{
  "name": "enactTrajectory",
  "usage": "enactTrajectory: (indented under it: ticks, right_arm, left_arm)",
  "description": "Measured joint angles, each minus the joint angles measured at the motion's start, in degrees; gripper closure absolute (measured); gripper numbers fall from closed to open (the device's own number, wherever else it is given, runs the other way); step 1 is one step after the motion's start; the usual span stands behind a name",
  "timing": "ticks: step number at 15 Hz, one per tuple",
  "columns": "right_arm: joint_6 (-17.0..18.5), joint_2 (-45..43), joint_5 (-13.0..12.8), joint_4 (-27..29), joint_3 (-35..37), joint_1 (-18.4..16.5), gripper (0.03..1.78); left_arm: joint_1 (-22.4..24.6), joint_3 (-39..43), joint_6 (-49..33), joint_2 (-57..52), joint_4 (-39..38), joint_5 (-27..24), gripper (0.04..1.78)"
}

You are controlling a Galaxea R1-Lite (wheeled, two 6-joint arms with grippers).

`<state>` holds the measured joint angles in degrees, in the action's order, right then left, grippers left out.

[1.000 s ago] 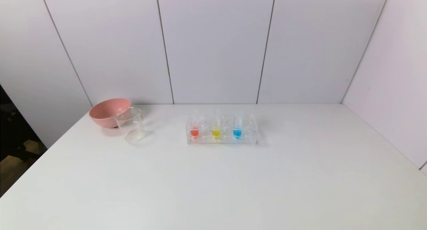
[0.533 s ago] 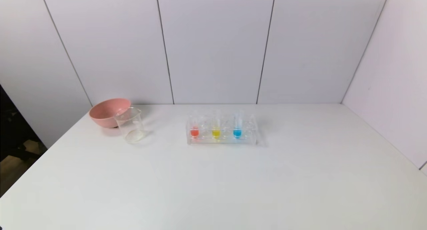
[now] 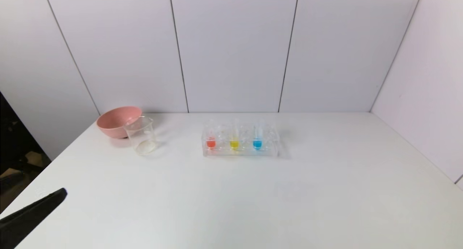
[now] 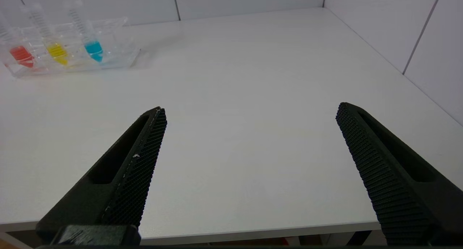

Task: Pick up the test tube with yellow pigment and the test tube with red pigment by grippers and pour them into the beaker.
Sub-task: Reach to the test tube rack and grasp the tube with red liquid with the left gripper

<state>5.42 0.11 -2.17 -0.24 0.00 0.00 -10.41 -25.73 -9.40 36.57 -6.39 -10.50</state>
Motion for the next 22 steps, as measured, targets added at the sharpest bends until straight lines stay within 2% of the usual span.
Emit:
enactTrajectory:
  ticks: [3, 5, 8, 10, 14, 16, 18, 22]
  right_arm:
    - [0.0, 0.0, 0.0, 0.0, 0.0, 0.0, 0.1]
    - [0.0, 0.0, 0.0, 0.0, 0.0, 0.0, 0.1]
    - [0.0, 0.0, 0.0, 0.0, 0.0, 0.0, 0.1]
    - [0.0, 0.0, 0.0, 0.0, 0.0, 0.0, 0.1]
    - [0.0, 0.0, 0.0, 0.0, 0.0, 0.0, 0.1]
    - [0.0, 0.0, 0.0, 0.0, 0.0, 0.0, 0.1]
    - [0.0, 0.0, 0.0, 0.0, 0.0, 0.0, 0.1]
    - [0.0, 0.0, 0.0, 0.0, 0.0, 0.0, 0.1]
  left_arm:
    - [-3.2, -1.6, 1.3, 11.8, -6.2, -6.8, 0.04]
    - [-8.1, -3.0, 1.5, 20.5, -11.2, -6.0, 0.04]
    - [-18.3, -6.6, -0.7, 32.9, -16.2, 4.7, 0.04]
    - [-23.6, -10.8, -3.9, 40.7, -17.2, 14.7, 0.04]
    - [-29.4, -18.8, -6.8, 53.7, -17.7, 33.1, 0.04]
    - [-30.7, -21.7, -7.1, 58.5, -18.3, 39.7, 0.04]
    - [-31.2, -24.2, -7.1, 62.6, -20.0, 44.3, 0.04]
    - [-31.4, -26.7, -7.0, 68.6, -26.2, 45.1, 0.04]
